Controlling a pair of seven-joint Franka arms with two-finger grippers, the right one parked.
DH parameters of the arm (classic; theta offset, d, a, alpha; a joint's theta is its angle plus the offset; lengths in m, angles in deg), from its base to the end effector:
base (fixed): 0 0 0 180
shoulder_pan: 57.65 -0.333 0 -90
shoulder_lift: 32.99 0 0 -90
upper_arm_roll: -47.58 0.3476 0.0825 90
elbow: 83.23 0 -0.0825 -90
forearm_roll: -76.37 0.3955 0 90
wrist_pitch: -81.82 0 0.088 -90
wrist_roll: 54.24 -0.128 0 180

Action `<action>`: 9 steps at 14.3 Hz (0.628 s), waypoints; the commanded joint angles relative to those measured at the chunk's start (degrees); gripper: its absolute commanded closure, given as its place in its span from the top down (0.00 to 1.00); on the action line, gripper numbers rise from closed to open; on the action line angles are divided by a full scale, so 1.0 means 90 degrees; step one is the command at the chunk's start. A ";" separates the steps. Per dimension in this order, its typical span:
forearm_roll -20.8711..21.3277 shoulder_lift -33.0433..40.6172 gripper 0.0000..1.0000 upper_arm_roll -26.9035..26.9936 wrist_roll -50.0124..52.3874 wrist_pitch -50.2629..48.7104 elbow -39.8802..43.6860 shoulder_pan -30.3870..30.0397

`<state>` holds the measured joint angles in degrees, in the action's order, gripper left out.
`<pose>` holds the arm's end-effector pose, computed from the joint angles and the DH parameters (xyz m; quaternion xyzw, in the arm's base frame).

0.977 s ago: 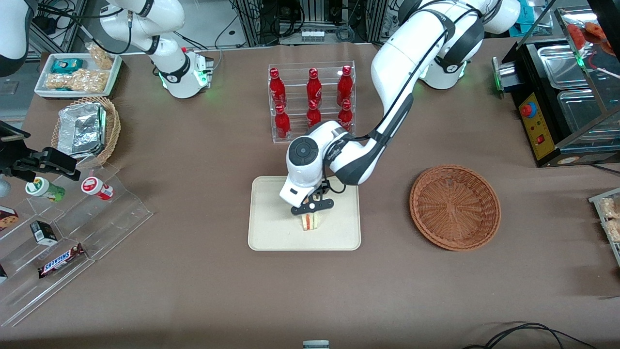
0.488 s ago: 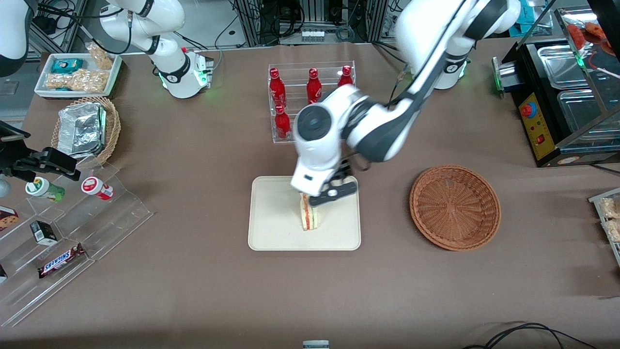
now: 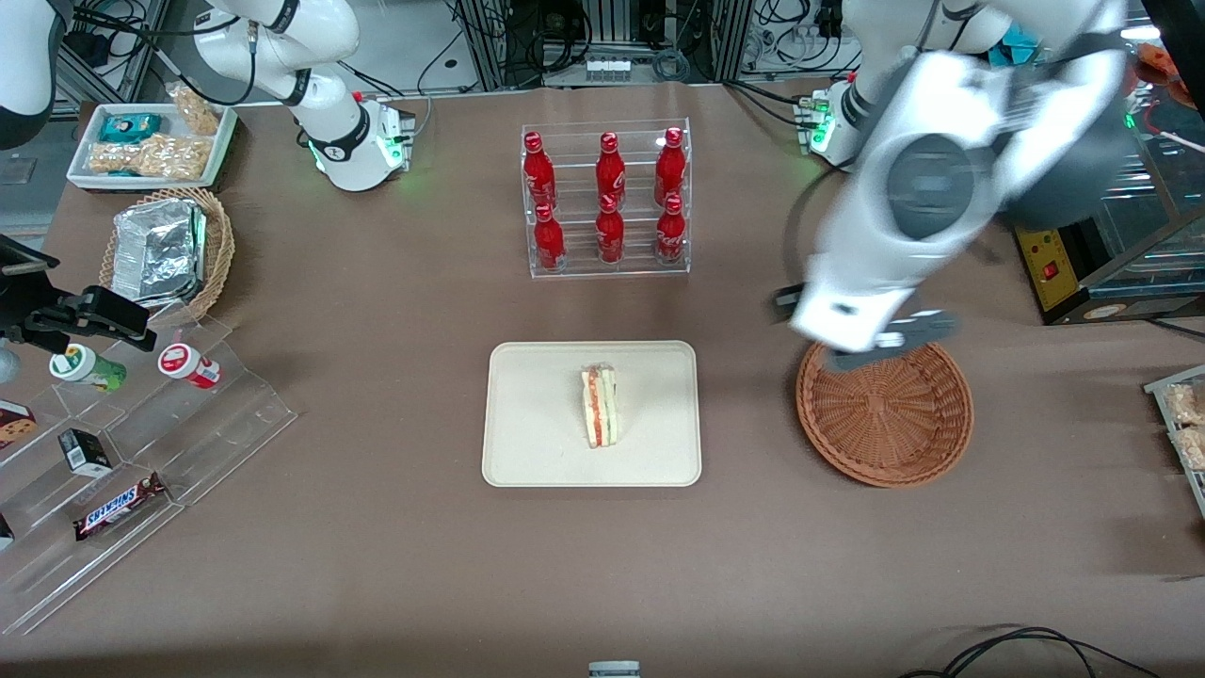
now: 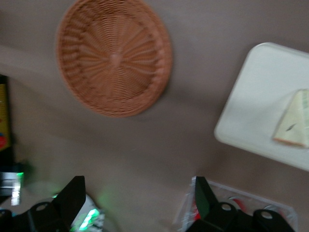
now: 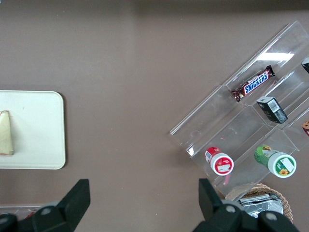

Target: Place sandwich from basket to tray

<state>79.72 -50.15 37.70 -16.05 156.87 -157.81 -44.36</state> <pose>0.5850 -0.2231 0.5655 -0.9808 -0.1329 0.1213 0.0759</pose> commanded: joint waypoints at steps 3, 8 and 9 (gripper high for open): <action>-0.0069 0.0627 1.00 -0.0055 -0.2160 -0.0643 -0.0317 -0.1601; 0.0058 0.0852 1.00 -0.0055 -0.2789 -0.0819 -0.0511 -0.2316; 0.0058 0.0959 1.00 -0.0055 -0.2789 -0.0713 -0.0725 -0.2355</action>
<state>79.63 -44.43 37.95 -40.52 149.57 -159.91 -64.83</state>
